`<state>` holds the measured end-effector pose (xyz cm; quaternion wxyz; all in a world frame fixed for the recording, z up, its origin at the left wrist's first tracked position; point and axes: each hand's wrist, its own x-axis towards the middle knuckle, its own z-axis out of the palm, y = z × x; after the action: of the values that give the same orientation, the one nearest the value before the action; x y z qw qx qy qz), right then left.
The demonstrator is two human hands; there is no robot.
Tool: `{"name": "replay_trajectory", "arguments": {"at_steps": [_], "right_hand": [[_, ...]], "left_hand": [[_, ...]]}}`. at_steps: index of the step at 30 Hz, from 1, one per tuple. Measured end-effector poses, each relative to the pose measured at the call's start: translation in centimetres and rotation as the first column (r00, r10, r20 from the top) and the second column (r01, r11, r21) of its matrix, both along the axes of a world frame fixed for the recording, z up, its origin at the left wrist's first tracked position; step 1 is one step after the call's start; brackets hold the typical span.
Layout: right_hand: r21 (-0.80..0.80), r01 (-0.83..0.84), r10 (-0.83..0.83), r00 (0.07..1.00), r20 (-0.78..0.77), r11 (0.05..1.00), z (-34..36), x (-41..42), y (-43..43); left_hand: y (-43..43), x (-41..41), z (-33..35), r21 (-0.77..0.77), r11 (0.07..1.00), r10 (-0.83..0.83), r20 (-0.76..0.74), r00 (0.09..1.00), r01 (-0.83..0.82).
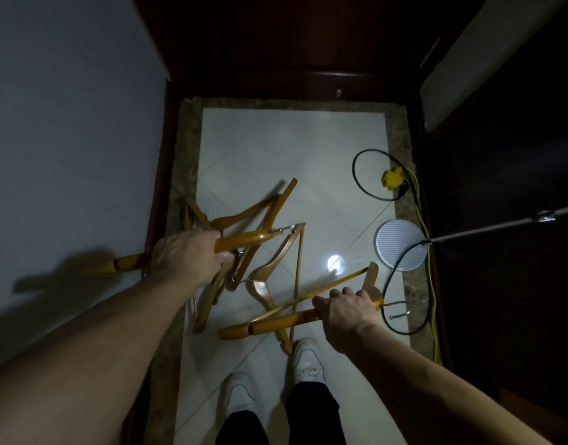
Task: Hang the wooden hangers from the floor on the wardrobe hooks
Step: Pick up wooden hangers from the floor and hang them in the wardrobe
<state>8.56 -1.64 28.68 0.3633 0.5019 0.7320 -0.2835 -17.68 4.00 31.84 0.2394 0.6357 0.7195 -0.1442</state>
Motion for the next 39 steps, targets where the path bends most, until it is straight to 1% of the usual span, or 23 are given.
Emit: {"name": "replay_trajectory", "arguments": {"at_steps": [2,5,9,13,17,20,25,28,32,34,37,39], "right_hand": [[-0.018,0.003,-0.003,1.0,0.0,1.0,-1.3,-0.3,0.0],[-0.048,-0.005,0.004,1.0,-0.003,0.999,-3.0,-0.3,0.5],[-0.069,-0.027,0.027,1.0,-0.008,0.997,-5.1,0.3,1.6],[-0.08,-0.043,0.044,0.999,0.017,0.996,-7.3,1.2,2.3],[-0.107,-0.008,0.01,1.0,0.022,0.994,-9.4,1.5,2.5],[-0.113,0.043,-0.041,0.999,0.024,0.993,-11.1,1.6,2.8],[-0.113,0.099,-0.094,0.994,0.051,0.989,-12.8,1.3,3.2],[-0.108,0.122,-0.118,0.992,0.04,0.987,-12.4,1.2,3.4],[-0.093,0.132,-0.129,0.991,0.047,0.987,-9.7,1.6,4.1],[-0.091,0.126,-0.122,0.991,0.048,0.988,-7.4,1.9,4.8],[-0.062,0.098,-0.095,0.994,0.048,0.993,-3.1,2.4,6.5],[-0.003,0.082,-0.081,0.995,0.049,0.997,0.2,3.0,8.3]], "left_hand": [[-0.1,0.4,-1.6,0.017,1.0,0.015,0.032,0.999,-0.015],[0.2,0.9,-3.6,0.033,0.999,-0.03,0.052,0.998,0.028],[1.1,2.2,-6.3,0.074,0.995,-0.076,0.022,0.997,0.074],[1.4,3.5,-9.5,0.105,0.994,-0.029,0.031,0.999,0.026],[1.9,4.6,-12.3,0.106,0.993,0.034,0.079,0.996,-0.043],[3.6,5.2,-14.1,0.112,0.994,-0.005,0.075,0.997,-0.004],[4.9,5.5,-15.9,0.072,0.995,-0.069,0.078,0.995,0.063],[5.2,5.3,-15.5,0.061,0.995,-0.084,0.05,0.995,0.081],[5.5,5.3,-12.5,0.03,0.995,-0.098,0.054,0.994,0.096],[5.9,5.4,-10.3,-0.004,0.994,-0.105,0.06,0.993,0.105],[7.4,5.8,-5.8,-0.1,0.991,-0.07,0.132,0.989,0.084],[8.7,6.4,-2.3,-0.102,0.99,-0.079,0.16,0.984,0.096]]}}
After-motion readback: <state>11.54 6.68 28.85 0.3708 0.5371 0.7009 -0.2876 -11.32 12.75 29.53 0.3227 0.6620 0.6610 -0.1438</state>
